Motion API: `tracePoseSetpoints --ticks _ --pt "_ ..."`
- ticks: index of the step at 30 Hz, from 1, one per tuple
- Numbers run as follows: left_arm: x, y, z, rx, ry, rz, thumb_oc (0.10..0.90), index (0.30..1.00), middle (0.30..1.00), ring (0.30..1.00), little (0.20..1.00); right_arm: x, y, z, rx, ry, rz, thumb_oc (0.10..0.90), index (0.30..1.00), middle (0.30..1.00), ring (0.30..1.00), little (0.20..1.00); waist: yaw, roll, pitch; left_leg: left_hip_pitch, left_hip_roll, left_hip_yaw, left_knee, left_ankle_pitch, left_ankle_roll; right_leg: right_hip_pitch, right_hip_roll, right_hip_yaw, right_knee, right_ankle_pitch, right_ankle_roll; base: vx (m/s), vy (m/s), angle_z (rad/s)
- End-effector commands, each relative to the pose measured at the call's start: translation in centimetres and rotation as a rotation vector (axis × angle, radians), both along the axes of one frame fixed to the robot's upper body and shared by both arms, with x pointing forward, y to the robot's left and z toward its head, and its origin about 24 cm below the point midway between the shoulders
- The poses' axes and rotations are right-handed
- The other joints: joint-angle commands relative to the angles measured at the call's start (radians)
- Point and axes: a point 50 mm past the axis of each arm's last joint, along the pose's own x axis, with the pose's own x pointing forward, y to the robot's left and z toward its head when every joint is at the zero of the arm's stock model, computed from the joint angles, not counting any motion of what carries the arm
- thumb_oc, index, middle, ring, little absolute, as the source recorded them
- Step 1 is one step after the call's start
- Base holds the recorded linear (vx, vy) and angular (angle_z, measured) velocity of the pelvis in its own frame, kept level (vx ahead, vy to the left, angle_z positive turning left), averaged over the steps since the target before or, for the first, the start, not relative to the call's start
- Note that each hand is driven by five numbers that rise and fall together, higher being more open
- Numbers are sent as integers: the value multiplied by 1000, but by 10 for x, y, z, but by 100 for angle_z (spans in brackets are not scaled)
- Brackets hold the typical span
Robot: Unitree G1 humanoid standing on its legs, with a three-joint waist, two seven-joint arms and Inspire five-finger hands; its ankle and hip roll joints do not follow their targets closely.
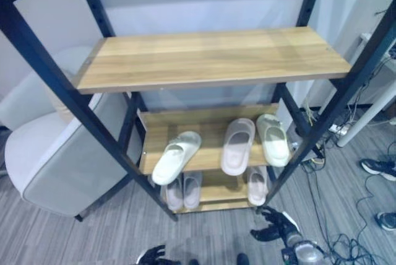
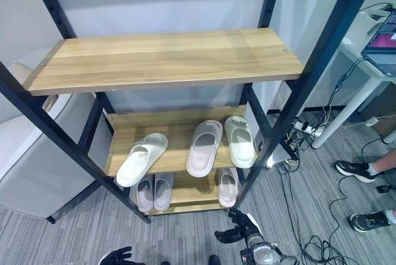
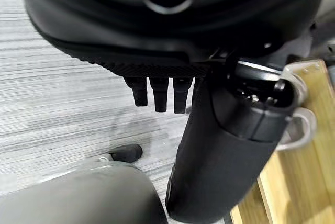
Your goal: Arrange the slippers neatly on the shoe rack.
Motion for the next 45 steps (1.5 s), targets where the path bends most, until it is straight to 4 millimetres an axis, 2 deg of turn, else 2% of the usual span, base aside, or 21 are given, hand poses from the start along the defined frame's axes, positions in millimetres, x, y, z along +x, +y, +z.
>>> tracePoseSetpoints --ticks 1,3,7,8,12,13,14,15,16,17,18,20,21,23,29,32,34,38,40,41,45 --pt "17 -5 3 4 -33 -68 800 900 900 900 900 33 26 39 100 -212 158 800 900 900 900 900 1 -27 -16 -10 -37 -24 20 -65 -15 -8 -19 4 48 -87 55 0 0 0" --pt "19 -10 2 -2 -30 -92 800 900 900 900 900 39 39 54 134 -264 245 800 900 900 900 900 2 -28 -20 -9 -33 -24 7 -59 -19 1 -13 -3 34 -85 54 -17 -8 7" --pt "15 -15 0 -4 -12 -109 800 900 900 900 900 47 55 82 236 -374 300 800 900 900 900 900 6 -34 -30 -10 -28 -25 -6 -46 -23 7 -8 -11 14 -75 54 3 7 14" --pt "15 -15 0 -4 -11 -109 800 900 900 900 900 47 55 82 236 -374 300 800 900 900 900 900 6 -34 -30 -10 -28 -25 -6 -46 -23 7 -8 -11 14 -75 54 23 11 3" --pt "10 -14 -1 -2 1 -90 800 900 900 900 900 54 65 105 313 -467 320 800 900 900 900 900 15 -34 -33 -4 -23 -25 -6 -61 -27 16 -5 -18 2 -84 57 10 3 0" --pt "8 -14 -2 -3 4 -75 800 900 900 900 900 55 66 111 321 -495 329 800 900 900 900 900 17 -34 -32 -9 -23 -25 -6 -49 -27 9 -5 -18 2 -74 57 38 9 1" --pt "7 -14 -2 -3 5 -75 800 900 900 900 900 55 66 111 321 -494 329 800 900 900 900 900 17 -33 -33 -3 -22 -25 -6 -62 -27 16 -4 -18 2 -85 58 -35 5 1" --pt "4 -13 -3 -3 14 -60 800 900 900 900 900 57 69 118 338 -522 332 800 900 900 900 900 20 -35 -33 -9 -22 -24 -6 -50 -27 9 -4 -19 2 -75 57 42 8 0" --pt "0 -12 -4 0 27 -44 800 900 900 900 900 60 74 132 373 -583 340 800 900 900 900 900 24 -34 -36 -2 -20 -25 -6 -63 -28 17 -4 -21 2 -86 58 0 0 0" --pt "-1 -12 -4 3 30 -43 800 900 900 900 900 62 76 138 386 -610 345 800 900 900 900 900 25 -35 -36 -7 -21 -24 -6 -51 -29 11 -5 -21 2 -75 58 45 9 1" --pt "-2 -12 -4 3 31 -43 800 900 900 900 900 62 76 138 386 -609 344 800 900 900 900 900 25 -34 -37 0 -20 -25 -6 -64 -29 17 -4 -21 2 -86 59 -32 13 3" --pt "-4 -12 -5 7 36 -45 800 900 900 900 900 67 84 158 425 -688 376 800 900 900 900 900 30 -34 -39 -6 -19 -23 -6 -52 -30 14 -5 -23 2 -77 58 -20 7 1" --pt "-4 -12 -5 7 36 -45 800 900 900 900 900 67 84 158 425 -688 376 800 900 900 900 900 30 -34 -39 -5 -19 -23 -6 -52 -30 14 -5 -23 2 -77 58 0 0 0" --pt "-6 -12 -5 11 43 -40 800 900 900 900 900 71 91 172 464 -737 393 800 900 900 900 900 34 -33 -41 -1 -19 -24 -6 -54 -30 20 -4 -23 2 -78 57 0 0 0" --pt "-7 -14 -6 5 42 -36 800 900 900 900 900 73 89 191 477 -836 366 800 900 900 900 900 36 -29 -47 3 -19 -25 -6 -54 -29 24 -3 -27 2 -78 56 3 3 1" --pt "-9 -17 -6 4 42 -33 800 900 900 900 900 76 80 207 361 -963 317 800 900 900 900 900 35 -27 -50 4 -18 -26 -6 -56 -29 23 -5 -29 2 -78 57 13 15 7" --pt "-9 -21 -7 4 39 -38 800 900 900 900 900 81 71 220 173 -1094 275 800 900 900 900 900 36 -23 -52 4 -19 -26 -6 -57 -27 23 -6 -29 2 -79 58 6 10 2" --pt "-11 -24 -7 7 39 -53 800 900 900 900 900 89 55 237 -91 -1230 218 800 900 900 900 900 40 -21 -54 4 -17 -25 -6 -58 -26 24 -7 -35 2 -82 60 0 0 0" --pt "-12 -24 -7 6 41 -58 800 900 900 900 900 92 49 241 -159 -1254 197 800 900 900 900 900 43 -19 -55 5 -18 -26 -6 -59 -26 25 -6 -35 2 -83 60 0 0 0" --pt "-14 -24 -8 9 43 -68 800 900 900 900 900 97 40 249 -266 -1302 160 800 900 900 900 900 47 -19 -55 5 -17 -26 -6 -60 -26 25 -7 -39 2 -84 61 0 0 0" --pt "-17 -22 -8 15 51 -84 800 900 900 900 900 107 25 255 -418 -1328 101 800 900 900 900 900 54 -18 -53 5 -17 -31 -6 -60 -26 25 -7 -46 2 -87 62 0 0 0"
